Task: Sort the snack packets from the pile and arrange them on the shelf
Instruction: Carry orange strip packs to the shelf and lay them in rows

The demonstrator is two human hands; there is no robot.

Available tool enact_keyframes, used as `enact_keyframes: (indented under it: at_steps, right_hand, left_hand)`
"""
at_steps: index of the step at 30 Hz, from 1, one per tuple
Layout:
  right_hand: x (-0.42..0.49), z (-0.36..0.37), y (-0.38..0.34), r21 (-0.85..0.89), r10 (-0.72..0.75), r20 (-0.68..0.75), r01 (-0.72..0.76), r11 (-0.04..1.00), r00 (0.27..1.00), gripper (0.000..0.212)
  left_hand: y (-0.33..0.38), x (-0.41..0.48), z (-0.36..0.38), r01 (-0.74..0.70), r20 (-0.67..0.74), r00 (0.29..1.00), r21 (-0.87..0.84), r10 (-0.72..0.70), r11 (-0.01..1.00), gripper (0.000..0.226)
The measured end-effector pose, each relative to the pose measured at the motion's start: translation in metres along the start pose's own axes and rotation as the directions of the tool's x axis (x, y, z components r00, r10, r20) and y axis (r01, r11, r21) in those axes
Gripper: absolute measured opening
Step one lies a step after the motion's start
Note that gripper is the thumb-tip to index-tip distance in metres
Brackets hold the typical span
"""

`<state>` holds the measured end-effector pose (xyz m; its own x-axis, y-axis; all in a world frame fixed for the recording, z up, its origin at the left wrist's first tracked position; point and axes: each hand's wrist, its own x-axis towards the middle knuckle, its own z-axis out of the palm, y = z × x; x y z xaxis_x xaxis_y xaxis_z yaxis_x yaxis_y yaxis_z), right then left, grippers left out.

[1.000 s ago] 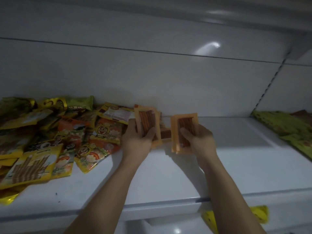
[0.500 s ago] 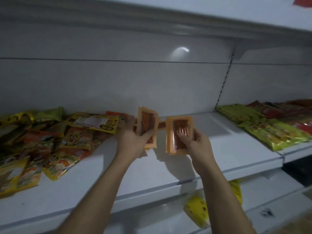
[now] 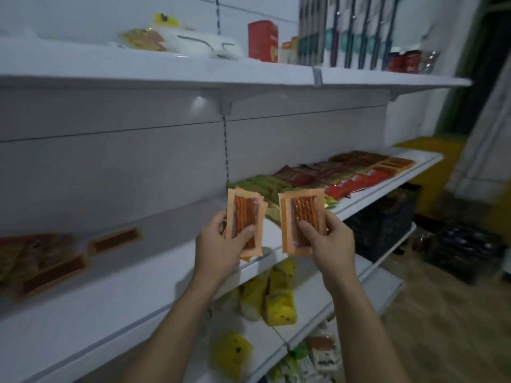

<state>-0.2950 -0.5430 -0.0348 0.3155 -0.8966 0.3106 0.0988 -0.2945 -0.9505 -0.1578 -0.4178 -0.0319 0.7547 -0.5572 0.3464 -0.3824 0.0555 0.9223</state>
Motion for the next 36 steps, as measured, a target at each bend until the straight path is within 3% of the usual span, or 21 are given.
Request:
enact_keyframes:
  at_steps: [5,13,24,30,36]
  right_hand:
    - [0.007,-0.092,0.01,-0.067,-0.036,-0.134,0.027,0.997,0.99,0.016]
    - [0.002,-0.222,0.019,-0.104,-0.04,-0.366,0.002,0.995,0.93,0.032]
    - [0.001,-0.33,0.041,-0.158,-0.012,-0.601,-0.104,0.982,0.799,0.034]
    - [0.041,-0.379,0.059,-0.175,-0.019,-0.673,-0.135,0.975,0.739,0.027]
    - [0.118,-0.409,0.077,-0.183,0.013,-0.674,-0.183,0.966,0.739,0.025]
  left_hand:
    - [0.017,-0.016,0.089,-0.038,0.12,0.992,-0.046,0.043,0.998,0.027]
    - [0.039,-0.046,0.21,-0.026,0.319,0.945,-0.124,0.065,0.992,0.024]
    - [0.054,-0.071,0.338,-0.015,0.548,0.828,-0.182,0.114,0.983,0.021]
    - [0.051,-0.052,0.42,-0.019,0.617,0.773,-0.205,0.145,0.979,0.021]
    - [0.05,-0.013,0.505,0.052,0.668,0.733,-0.242,0.128,0.969,0.024]
